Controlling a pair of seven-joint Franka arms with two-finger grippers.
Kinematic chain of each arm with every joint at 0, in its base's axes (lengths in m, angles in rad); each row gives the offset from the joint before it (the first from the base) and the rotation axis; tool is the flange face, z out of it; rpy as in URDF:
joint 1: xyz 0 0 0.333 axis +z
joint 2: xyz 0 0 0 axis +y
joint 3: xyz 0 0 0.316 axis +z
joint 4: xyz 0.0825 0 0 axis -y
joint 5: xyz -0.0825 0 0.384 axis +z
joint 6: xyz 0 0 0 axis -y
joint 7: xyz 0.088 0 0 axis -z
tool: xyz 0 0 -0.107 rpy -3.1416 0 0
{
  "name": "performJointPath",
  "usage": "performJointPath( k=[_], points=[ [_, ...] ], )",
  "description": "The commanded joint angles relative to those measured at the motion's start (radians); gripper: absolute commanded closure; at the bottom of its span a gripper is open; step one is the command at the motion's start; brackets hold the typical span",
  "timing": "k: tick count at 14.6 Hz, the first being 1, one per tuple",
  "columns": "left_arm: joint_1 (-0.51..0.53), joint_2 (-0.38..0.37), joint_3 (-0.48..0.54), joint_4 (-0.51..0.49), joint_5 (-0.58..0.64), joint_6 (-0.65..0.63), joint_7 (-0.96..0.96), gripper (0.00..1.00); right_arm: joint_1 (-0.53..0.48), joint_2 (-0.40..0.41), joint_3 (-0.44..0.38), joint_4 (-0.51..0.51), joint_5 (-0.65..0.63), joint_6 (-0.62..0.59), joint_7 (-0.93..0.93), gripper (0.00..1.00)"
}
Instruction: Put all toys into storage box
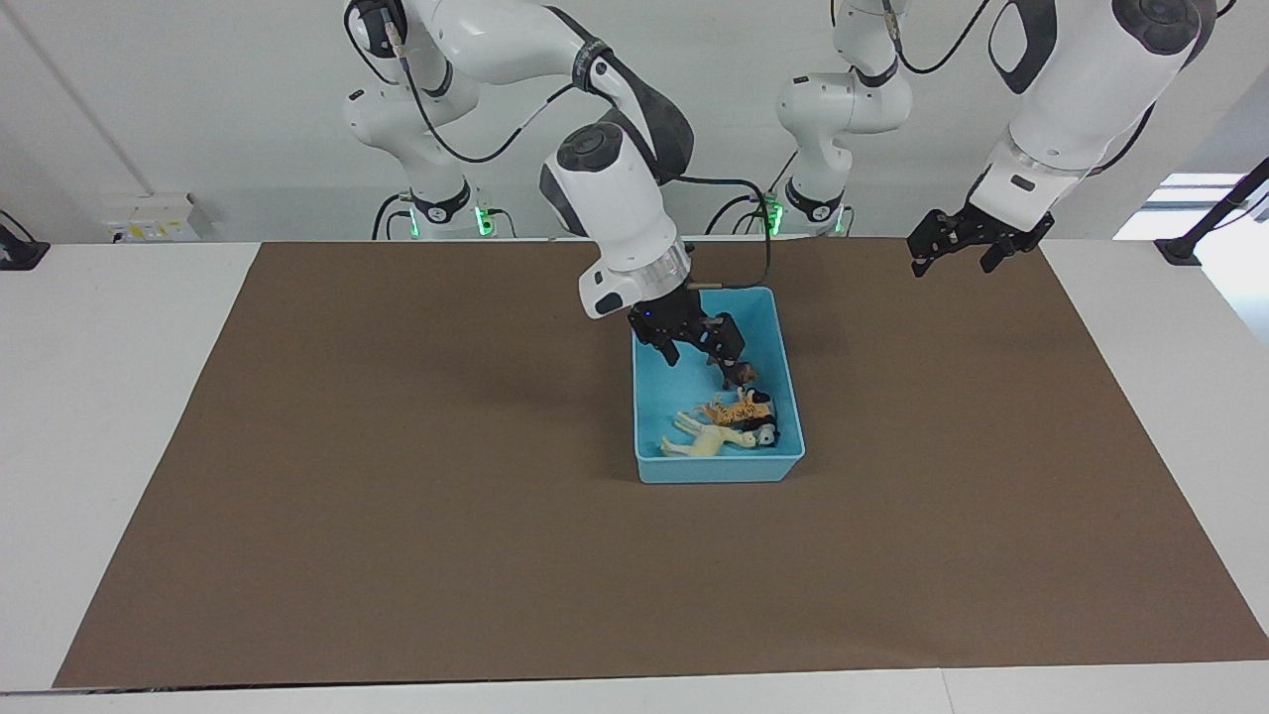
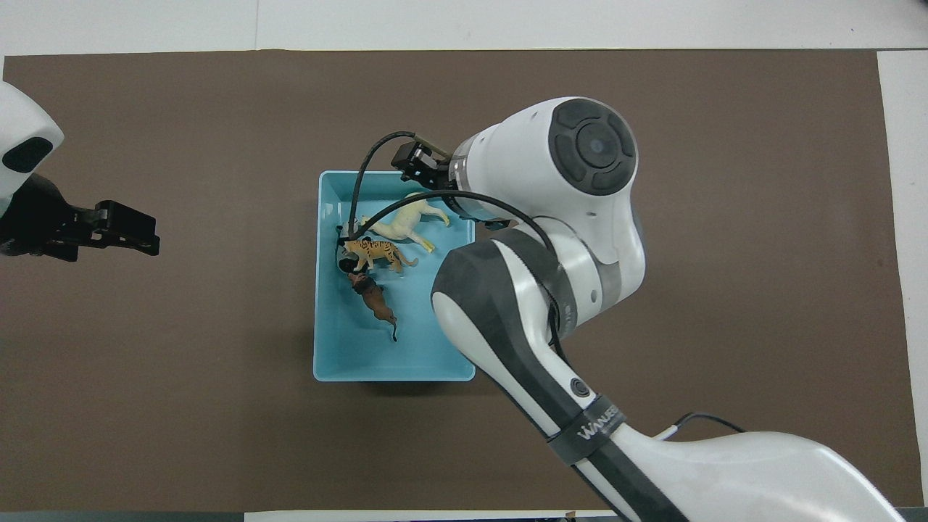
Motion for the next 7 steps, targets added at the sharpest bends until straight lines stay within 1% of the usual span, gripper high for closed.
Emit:
performJointPath(
  k=[1,4,6,7],
  points=[
    [-0.042,0.008,0.061,0.015,-0.021,-0.006,0.011,0.00,-0.114,-0.073,0.009,-0.003,-0.033,-0.124,-0.236,0.00],
    [-0.021,0.012,0.052,0.029,-0.017,-0.009,0.020,0.00,-0.251,-0.141,0.007,-0.005,-0.049,-0.268,-0.520,0.00],
    [-0.013,0.012,0.049,0.027,-0.021,-0.006,0.020,0.00,-0.335,-0.197,0.006,-0.006,-0.067,-0.378,-0.637,0.00],
    [-0.013,0.011,0.049,0.024,-0.021,-0.011,0.022,0.00,-0.378,-0.226,0.007,-0.005,-0.107,-0.429,-0.688,0.00]
  ],
)
